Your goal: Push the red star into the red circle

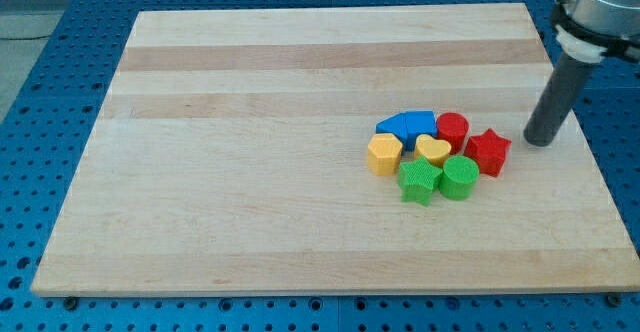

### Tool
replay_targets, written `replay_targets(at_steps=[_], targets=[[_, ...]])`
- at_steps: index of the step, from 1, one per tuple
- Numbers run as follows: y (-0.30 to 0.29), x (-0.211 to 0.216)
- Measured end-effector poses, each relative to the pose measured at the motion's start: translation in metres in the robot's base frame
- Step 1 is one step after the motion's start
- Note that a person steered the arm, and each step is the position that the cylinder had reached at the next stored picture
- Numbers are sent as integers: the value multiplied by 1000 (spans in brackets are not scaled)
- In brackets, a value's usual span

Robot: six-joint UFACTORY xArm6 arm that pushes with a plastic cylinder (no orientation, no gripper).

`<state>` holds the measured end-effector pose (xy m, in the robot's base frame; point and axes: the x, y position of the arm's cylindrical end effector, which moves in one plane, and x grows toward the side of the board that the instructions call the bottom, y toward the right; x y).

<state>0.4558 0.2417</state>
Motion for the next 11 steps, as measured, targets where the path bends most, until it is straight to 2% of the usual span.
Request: replay_targets(at_steps=[2,11], targets=[[-9,20],[-58,29]])
